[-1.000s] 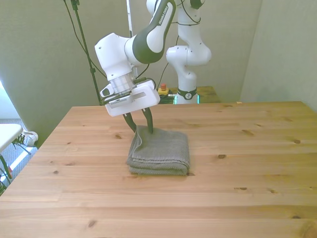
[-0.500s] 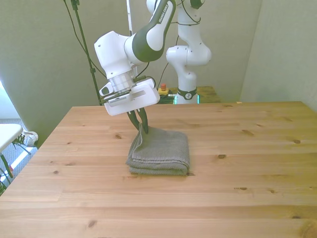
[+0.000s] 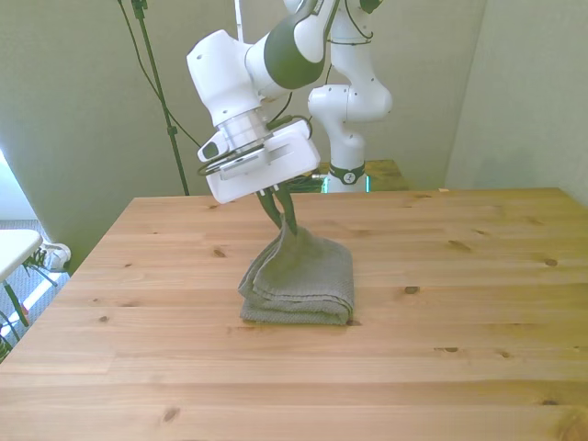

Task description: Unfold the towel

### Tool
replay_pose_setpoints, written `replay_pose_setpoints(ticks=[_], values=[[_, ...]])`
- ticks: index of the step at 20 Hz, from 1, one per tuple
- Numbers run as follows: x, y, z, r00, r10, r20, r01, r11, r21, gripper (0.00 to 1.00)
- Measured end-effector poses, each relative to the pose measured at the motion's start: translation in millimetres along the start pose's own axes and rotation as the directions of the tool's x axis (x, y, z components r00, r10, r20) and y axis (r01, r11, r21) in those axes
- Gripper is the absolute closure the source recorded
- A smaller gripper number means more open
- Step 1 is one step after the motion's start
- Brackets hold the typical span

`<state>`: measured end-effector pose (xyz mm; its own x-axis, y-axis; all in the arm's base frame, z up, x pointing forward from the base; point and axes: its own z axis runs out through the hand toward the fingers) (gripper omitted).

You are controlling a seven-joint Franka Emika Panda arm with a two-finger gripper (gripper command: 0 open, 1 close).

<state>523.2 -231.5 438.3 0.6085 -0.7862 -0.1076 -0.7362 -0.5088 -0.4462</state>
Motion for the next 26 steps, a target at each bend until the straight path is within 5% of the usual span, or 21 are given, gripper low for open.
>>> replay_pose_setpoints(ticks=[3, 7, 12, 18, 21, 22, 26], values=[[-26, -37, 3, 0.989, -0.112, 0.096, 0.113, 0.994, 0.002, 1.00], [-56, -84, 23, 0.939, -0.270, 0.214, 0.275, 0.961, 0.007, 1.00], [-68, -125, 54, 0.854, -0.438, 0.279, 0.447, 0.894, 0.034, 1.00], [-79, -147, 87, 0.704, -0.616, 0.352, 0.637, 0.768, 0.069, 1.00], [-95, -160, 93, 0.661, -0.655, 0.365, 0.678, 0.730, 0.083, 1.00], [-100, -164, 96, 0.651, -0.663, 0.370, 0.687, 0.722, 0.084, 0.00], [-114, -168, 108, 0.620, -0.676, 0.398, 0.720, 0.692, 0.051, 0.00]])
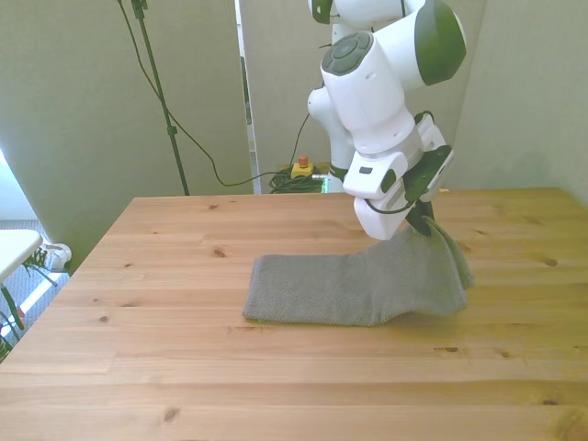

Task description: Unfold the towel

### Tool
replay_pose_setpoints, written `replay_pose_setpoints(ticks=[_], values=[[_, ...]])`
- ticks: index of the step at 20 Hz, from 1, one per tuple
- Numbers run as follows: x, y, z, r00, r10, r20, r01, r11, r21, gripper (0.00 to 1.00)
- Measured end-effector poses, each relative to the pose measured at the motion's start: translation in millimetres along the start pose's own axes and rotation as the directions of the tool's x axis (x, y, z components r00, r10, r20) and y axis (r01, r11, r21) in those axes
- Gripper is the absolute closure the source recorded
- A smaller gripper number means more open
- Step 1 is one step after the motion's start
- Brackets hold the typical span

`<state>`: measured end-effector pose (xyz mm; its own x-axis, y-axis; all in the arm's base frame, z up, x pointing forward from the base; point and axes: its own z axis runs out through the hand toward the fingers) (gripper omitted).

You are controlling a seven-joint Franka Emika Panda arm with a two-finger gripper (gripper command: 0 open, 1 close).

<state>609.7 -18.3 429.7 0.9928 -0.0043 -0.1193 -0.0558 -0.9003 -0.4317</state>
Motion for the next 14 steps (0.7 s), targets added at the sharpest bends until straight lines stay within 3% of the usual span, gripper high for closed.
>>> replay_pose_setpoints(ticks=[10, 14], values=[[-3, -21, 7, 0.999, -0.034, 0.016, 0.034, 0.999, 0.001, 0.00], [-4, -26, 4, 0.994, 0.069, -0.086, -0.070, 0.997, -0.016, 0.00]])
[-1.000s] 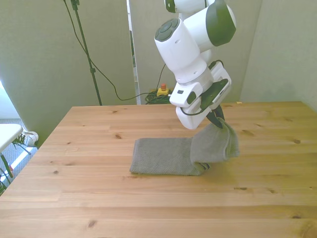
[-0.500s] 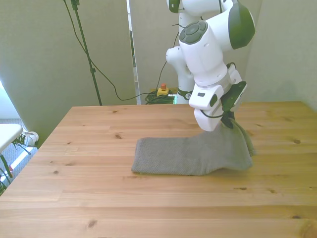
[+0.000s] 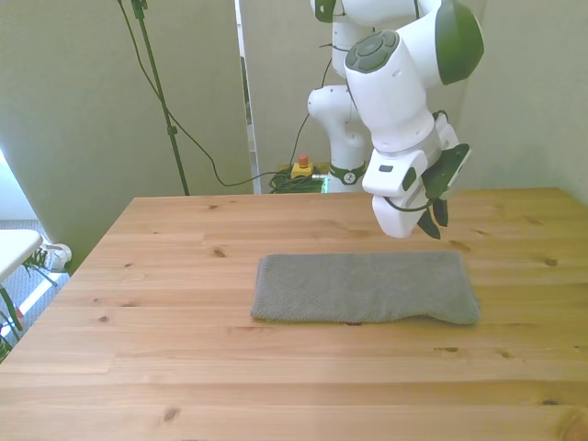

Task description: Unfold the towel

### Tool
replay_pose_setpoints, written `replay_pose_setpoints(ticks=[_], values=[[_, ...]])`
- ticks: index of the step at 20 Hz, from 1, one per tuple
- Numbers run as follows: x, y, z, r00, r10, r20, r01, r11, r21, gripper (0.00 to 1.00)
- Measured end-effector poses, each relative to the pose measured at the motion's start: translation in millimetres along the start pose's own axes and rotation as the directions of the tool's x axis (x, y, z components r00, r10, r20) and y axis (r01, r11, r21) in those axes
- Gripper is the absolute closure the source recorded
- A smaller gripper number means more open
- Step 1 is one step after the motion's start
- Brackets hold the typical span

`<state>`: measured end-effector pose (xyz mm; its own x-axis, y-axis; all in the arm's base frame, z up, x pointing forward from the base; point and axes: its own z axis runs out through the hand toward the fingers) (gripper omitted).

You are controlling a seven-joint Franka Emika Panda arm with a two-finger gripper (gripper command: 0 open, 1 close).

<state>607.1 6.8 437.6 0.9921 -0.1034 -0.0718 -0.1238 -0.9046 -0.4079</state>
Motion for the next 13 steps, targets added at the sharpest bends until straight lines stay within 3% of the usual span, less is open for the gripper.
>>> replay_pose_setpoints(ticks=[3, 6, 10, 13], values=[[1, -5, 7, 0.989, 0.087, -0.123, -0.093, 0.995, -0.045, 0.00], [2, 15, 15, 0.957, 0.180, -0.228, -0.202, 0.977, -0.074, 0.00], [-32, 26, -17, 0.888, 0.300, -0.348, -0.348, 0.934, -0.082, 0.00], [-79, 18, -39, 0.819, 0.377, -0.433, -0.455, 0.886, -0.088, 0.00]])
